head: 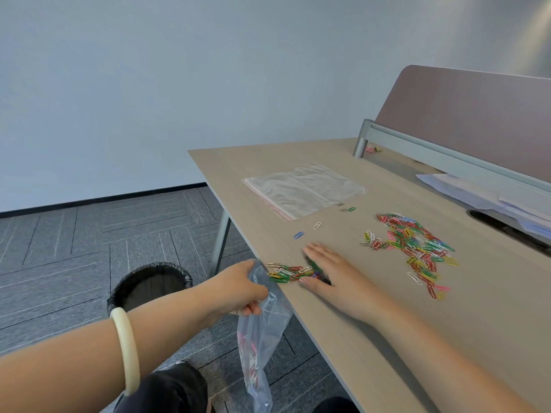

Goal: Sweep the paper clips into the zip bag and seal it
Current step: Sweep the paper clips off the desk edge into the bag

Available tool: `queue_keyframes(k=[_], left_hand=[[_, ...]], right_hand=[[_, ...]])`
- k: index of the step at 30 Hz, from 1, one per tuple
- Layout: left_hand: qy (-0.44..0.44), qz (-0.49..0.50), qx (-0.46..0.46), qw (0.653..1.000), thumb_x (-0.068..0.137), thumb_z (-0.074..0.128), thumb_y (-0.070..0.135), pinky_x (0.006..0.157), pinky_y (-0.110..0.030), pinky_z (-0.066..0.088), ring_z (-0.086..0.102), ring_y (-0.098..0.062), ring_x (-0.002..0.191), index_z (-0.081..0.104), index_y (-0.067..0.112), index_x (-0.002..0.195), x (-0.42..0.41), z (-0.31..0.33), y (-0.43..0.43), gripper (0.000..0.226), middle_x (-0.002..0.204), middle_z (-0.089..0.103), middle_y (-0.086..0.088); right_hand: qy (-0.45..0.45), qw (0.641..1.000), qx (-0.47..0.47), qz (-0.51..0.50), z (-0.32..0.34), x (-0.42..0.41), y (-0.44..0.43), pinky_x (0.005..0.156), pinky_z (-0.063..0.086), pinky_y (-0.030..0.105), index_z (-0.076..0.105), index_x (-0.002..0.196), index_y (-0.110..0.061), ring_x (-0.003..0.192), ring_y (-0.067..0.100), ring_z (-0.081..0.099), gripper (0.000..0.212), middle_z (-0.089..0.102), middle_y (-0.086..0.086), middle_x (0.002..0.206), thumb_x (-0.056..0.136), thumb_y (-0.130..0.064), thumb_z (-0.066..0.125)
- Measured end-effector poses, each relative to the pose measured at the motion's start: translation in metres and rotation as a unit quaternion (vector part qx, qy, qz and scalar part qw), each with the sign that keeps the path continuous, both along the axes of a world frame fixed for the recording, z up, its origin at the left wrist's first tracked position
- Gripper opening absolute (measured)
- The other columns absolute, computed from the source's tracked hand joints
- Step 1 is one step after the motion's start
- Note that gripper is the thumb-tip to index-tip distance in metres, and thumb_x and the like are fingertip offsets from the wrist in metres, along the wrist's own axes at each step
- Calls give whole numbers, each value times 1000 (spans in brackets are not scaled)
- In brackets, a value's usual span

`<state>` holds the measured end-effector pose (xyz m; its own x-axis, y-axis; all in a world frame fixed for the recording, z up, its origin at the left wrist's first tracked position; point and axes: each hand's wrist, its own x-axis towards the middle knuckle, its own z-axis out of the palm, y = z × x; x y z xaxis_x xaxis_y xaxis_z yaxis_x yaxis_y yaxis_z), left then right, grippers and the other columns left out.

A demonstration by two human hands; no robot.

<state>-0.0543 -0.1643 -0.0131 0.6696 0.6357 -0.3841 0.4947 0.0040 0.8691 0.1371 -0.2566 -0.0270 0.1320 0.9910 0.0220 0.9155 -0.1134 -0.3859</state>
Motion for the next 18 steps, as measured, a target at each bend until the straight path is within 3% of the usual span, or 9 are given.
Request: queue_keyframes(k=[5, 8, 12, 15, 18], left_hand=[[-1, 3, 3, 1000, 85, 47, 2, 40, -14, 38, 43, -5, 32, 26, 21, 145, 1, 1, 0, 66, 52, 57, -5], [-7, 7, 0, 1000, 85, 46, 0, 37, -12, 37, 43, -3, 28, 30, 21, 142, 2, 2, -1, 63, 52, 56, -5], [-4, 16, 0, 1000, 84, 48, 1, 37, -14, 38, 44, -3, 29, 27, 20, 145, 2, 0, 2, 67, 44, 57, -1], [1, 23, 0, 1000, 85, 49, 1, 36, -13, 38, 44, -3, 28, 20, 18, 148, 0, -1, 3, 71, 45, 57, -2], [9, 29, -6, 1000, 85, 51, 3, 38, -15, 38, 44, -6, 31, 15, 18, 149, 0, -3, 4, 75, 41, 58, 0]], right_hand=[[49, 996, 24, 64, 4, -20, 16, 114, 11, 18, 32, 142, -19, 139, 3, 20, 53, 29, -2, 152, 93, -29, 50], [106, 989, 54, 87, 6, -29, 21, 113, 18, 17, 37, 140, -21, 134, -2, 26, 53, 37, -10, 145, 90, -24, 56], [112, 989, 79, 55, 16, -10, 13, 108, 15, 7, 40, 138, -25, 134, -3, 27, 62, 37, -17, 140, 82, -32, 66], [47, 997, 66, 10, 16, 14, -2, 108, 23, 24, 48, 131, -33, 121, 7, 35, 69, 46, -16, 123, 69, -51, 71], [6, 999, 37, -19, 10, 16, -4, 94, 23, 26, 48, 129, -38, 105, 10, 36, 82, 41, -19, 97, 56, -73, 63]])
